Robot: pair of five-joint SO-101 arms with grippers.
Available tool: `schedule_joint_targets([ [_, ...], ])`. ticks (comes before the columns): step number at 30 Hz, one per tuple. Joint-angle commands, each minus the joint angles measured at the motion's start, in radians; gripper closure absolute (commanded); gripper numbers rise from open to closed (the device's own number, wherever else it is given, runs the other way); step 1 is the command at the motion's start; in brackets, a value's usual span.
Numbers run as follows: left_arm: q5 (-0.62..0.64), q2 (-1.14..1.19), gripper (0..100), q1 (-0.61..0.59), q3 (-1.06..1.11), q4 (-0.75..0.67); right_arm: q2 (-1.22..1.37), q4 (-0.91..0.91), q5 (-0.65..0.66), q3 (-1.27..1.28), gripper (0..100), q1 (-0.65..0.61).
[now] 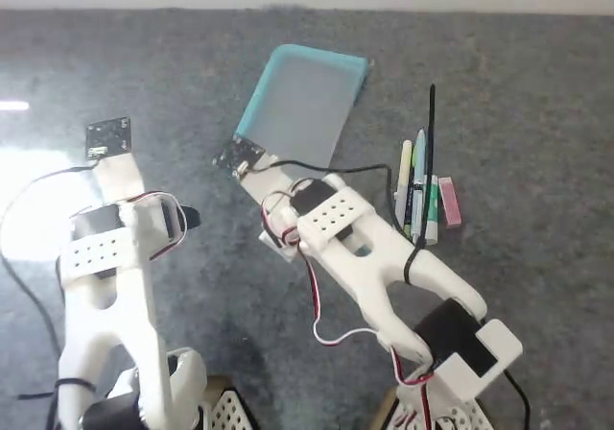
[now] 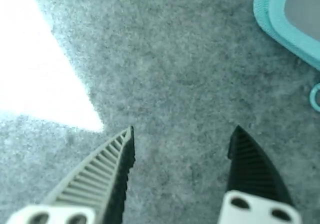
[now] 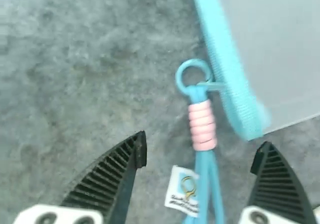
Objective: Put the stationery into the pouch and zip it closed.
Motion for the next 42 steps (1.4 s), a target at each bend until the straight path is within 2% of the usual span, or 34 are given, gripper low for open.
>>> schedule_joint_targets([
  [1, 0.005, -0.005, 71, -0.015, -0.013, -0.017, -0.062, -0.028, -0.029, 0.025, 66.3, -0.035],
  [5, 0.005, -0.005, 71, -0.060, -0.018, -0.020, -0.053, -0.031, -0.032, 0.043, 66.3, -0.058],
  [14, 0.005, -0.005, 71, -0.060, -0.016, -0.020, -0.002, -0.081, -0.026, 0.031, 66.3, -0.056],
  [37, 0.005, -0.003, 71, -0.058, -0.008, -0.038, 0.300, -0.071, -0.025, -0.219, 66.4, -0.002],
  [39, 0.005, -0.003, 71, -0.058, -0.008, -0.038, 0.323, -0.071, -0.025, -0.235, 69.6, -0.002],
  [42, 0.005, -0.003, 71, -0.058, -0.008, -0.038, 0.337, -0.070, -0.025, -0.245, 82.7, -0.002],
])
